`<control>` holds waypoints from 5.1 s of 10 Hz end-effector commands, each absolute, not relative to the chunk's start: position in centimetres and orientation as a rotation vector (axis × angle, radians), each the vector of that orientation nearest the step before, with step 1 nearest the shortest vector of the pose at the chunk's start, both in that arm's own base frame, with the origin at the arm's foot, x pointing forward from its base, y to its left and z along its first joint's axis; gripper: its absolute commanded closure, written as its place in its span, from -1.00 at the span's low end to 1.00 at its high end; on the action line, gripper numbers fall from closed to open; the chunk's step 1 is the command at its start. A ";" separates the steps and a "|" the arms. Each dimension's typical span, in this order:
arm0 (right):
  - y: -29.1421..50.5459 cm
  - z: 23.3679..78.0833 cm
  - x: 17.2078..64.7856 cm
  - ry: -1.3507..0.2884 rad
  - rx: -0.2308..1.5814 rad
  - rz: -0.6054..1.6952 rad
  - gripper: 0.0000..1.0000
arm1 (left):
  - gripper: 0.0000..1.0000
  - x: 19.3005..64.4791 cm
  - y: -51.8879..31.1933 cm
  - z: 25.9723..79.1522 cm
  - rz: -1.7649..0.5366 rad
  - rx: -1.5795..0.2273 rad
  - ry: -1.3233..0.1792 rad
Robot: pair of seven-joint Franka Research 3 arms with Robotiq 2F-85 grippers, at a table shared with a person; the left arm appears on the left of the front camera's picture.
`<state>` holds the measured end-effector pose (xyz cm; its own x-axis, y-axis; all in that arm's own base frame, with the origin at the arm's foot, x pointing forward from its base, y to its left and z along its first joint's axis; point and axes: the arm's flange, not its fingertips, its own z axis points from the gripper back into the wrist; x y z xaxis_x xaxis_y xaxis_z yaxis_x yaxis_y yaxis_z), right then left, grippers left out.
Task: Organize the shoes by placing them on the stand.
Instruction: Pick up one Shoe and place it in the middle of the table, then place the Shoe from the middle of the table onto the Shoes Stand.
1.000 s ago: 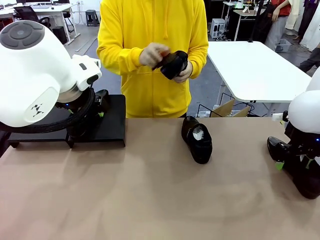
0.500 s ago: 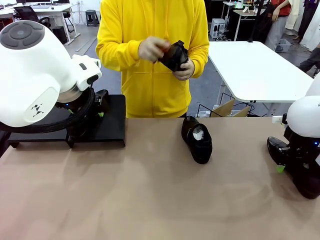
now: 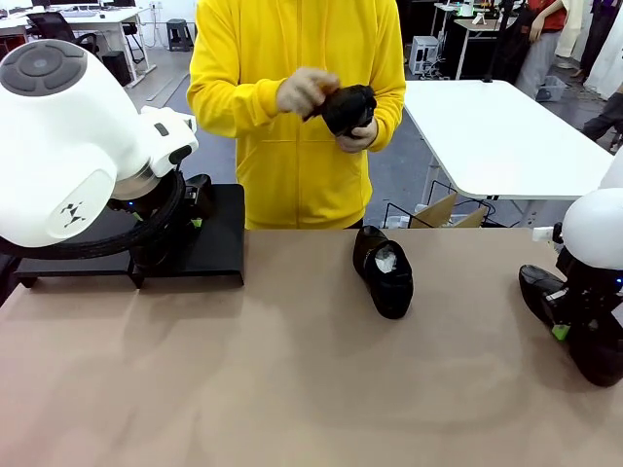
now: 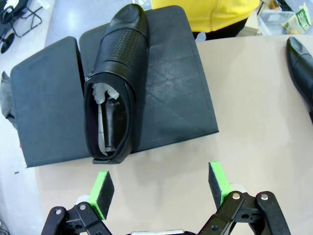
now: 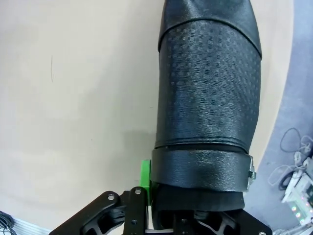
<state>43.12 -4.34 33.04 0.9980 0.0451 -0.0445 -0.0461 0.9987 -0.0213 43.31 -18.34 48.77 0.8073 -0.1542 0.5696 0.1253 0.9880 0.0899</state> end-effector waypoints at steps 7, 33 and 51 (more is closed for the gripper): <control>-2.5 42.8 36.7 -0.137 0.130 -0.136 1.00 | -1.00 43.5 -18.5 48.8 -0.134 0.065 -0.623; 36.2 35.1 33.7 0.063 0.101 0.002 1.00 | -1.00 43.5 -18.5 48.8 -0.134 0.065 -0.623; 34.2 42.1 30.1 -0.027 0.212 0.012 -1.00 | -1.00 43.5 -18.5 48.8 -0.134 0.065 -0.623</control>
<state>29.94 33.68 42.14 0.9996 0.0232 0.0181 -0.0264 0.9792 0.2014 43.30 -18.35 48.77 0.8075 -0.1542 0.5693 0.1258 0.9880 0.0892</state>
